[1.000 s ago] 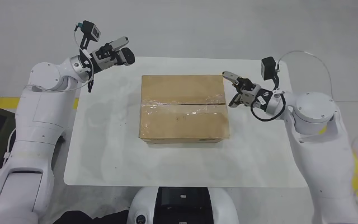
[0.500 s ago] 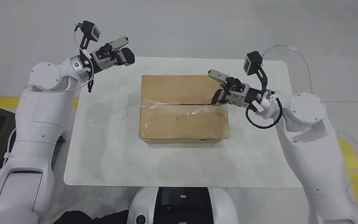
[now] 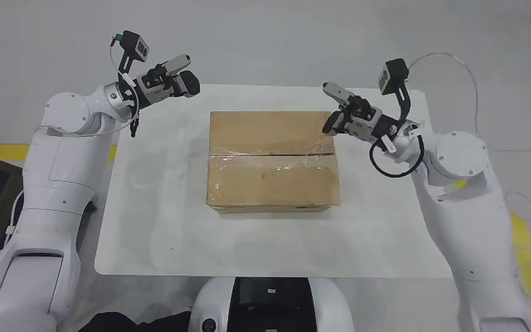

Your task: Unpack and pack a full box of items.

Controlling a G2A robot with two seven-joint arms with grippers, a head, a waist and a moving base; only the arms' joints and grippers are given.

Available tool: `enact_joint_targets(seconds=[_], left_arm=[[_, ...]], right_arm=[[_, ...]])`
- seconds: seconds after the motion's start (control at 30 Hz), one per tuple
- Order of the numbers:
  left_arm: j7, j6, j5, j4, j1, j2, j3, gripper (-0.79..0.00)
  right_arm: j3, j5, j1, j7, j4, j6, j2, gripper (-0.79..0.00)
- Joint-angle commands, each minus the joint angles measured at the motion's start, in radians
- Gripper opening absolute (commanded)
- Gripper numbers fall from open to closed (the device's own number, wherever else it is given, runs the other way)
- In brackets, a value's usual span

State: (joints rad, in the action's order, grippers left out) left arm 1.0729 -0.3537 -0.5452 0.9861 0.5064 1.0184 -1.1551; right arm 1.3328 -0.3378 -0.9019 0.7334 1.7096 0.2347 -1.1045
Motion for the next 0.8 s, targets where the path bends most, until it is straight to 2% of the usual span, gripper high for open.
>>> enact_joint_targets(seconds=[0.0, 0.37, 0.47, 0.77], left_arm=[[0.0, 0.0, 0.0, 0.0, 0.0, 0.0, 0.0, 0.0], [0.0, 0.0, 0.0, 0.0, 0.0, 0.0, 0.0, 0.0], [0.0, 0.0, 0.0, 0.0, 0.0, 0.0, 0.0, 0.0], [0.0, 0.0, 0.0, 0.0, 0.0, 0.0, 0.0, 0.0]], right_arm=[[0.035, 0.031, -0.02, -0.003, 0.001, -0.024, 0.007, 0.0], [0.222, 0.021, -0.134, 0.012, -0.05, -0.139, 0.035, 0.0], [0.246, 0.004, -0.152, 0.018, -0.066, -0.175, 0.038, 0.0], [0.246, 0.004, -0.152, 0.018, -0.066, -0.175, 0.038, -0.001]])
